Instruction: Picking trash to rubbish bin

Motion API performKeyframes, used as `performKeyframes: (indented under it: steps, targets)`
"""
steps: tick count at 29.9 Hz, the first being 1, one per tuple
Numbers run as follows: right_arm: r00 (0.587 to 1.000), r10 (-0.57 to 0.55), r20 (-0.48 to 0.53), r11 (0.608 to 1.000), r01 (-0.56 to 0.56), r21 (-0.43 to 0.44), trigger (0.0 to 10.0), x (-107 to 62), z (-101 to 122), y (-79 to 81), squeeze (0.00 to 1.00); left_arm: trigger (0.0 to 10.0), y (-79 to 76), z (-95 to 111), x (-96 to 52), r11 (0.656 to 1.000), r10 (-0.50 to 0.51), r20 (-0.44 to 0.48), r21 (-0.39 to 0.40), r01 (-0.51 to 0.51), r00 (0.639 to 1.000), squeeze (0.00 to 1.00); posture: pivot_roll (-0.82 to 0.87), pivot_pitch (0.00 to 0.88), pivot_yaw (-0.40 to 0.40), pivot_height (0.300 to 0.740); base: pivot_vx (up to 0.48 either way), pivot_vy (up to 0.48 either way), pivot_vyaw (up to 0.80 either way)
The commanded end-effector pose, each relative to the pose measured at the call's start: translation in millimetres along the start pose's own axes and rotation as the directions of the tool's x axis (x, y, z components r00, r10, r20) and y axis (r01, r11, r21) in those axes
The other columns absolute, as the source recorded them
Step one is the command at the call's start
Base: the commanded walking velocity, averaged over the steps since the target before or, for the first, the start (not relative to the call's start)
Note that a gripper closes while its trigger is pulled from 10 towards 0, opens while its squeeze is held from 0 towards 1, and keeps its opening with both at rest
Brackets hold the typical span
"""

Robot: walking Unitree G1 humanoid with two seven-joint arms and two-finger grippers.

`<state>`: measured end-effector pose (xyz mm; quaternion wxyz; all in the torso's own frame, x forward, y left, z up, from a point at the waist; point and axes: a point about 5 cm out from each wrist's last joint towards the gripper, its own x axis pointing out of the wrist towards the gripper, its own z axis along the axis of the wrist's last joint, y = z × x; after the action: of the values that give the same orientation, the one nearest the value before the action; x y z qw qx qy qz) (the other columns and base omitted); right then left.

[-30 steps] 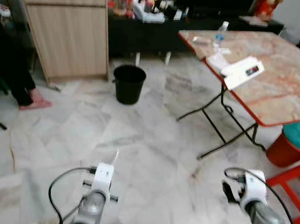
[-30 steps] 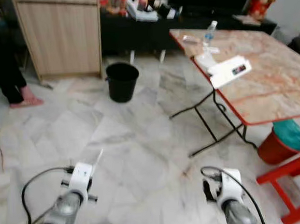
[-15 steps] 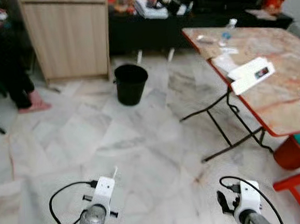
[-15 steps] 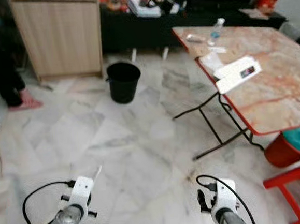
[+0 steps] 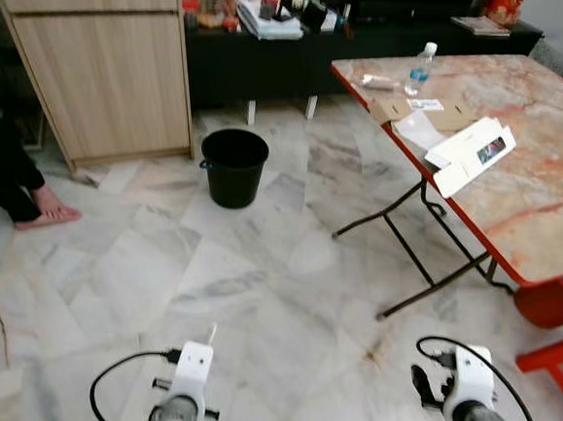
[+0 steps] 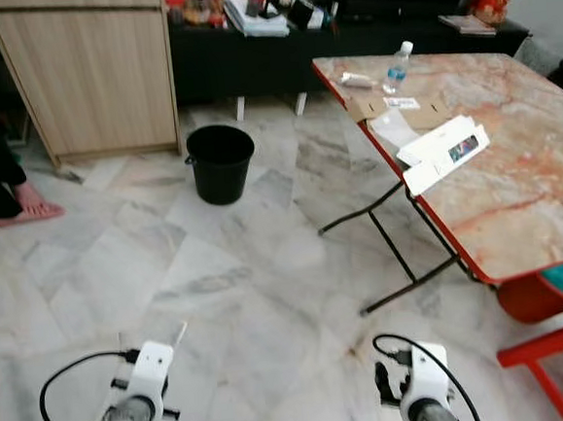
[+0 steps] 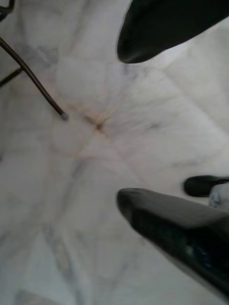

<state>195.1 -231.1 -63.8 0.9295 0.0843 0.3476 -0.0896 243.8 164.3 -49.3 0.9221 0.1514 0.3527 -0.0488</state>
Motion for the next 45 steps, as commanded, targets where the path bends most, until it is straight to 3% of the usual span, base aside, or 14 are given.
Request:
performKeyframes:
  steps: [1,16,31,36,45]
  targets:
    - [0.999,-0.038,0.02,0.999,0.037,0.039,10.0,-0.6,2,-4.7,0.0,10.0,-3.1,3,0.8,0.999,-0.028,0.004,0.034,0.028,1.0,0.0,0.0,0.105,-0.135,0.74,0.307,0.0,0.0]
    - [0.995,-0.075,0.069,0.985,0.063,0.162,10.0,0.9,0,12.7,0.0,10.0,11.4,14,3.9,0.988,-0.051,0.013,0.15,0.049,0.999,0.0,0.0,0.081,-0.002,0.74,0.221,0.0,0.0]
    - [0.995,-0.085,0.058,0.977,0.072,0.2,10.0,2.1,-1,17.2,0.0,10.0,19.4,20,5.1,0.989,-0.014,0.025,0.145,0.01,1.0,0.0,0.02,0.081,-0.025,0.74,0.295,0.0,0.0]
    - [0.995,-0.087,0.047,0.977,0.076,0.197,10.0,1.9,-2,16.2,0.0,10.0,20.0,16,4.5,0.994,0.007,0.012,0.106,-0.009,1.0,0.0,0.02,0.073,-0.041,0.74,0.126,0.0,0.0]
    - [0.995,-0.093,0.042,0.977,0.083,0.199,10.0,1.9,-2,13.9,0.0,10.0,19.4,14,4.3,0.995,0.008,0.004,0.104,-0.008,1.0,0.0,0.03,0.069,-0.043,0.74,0.0,0.0,0.0]
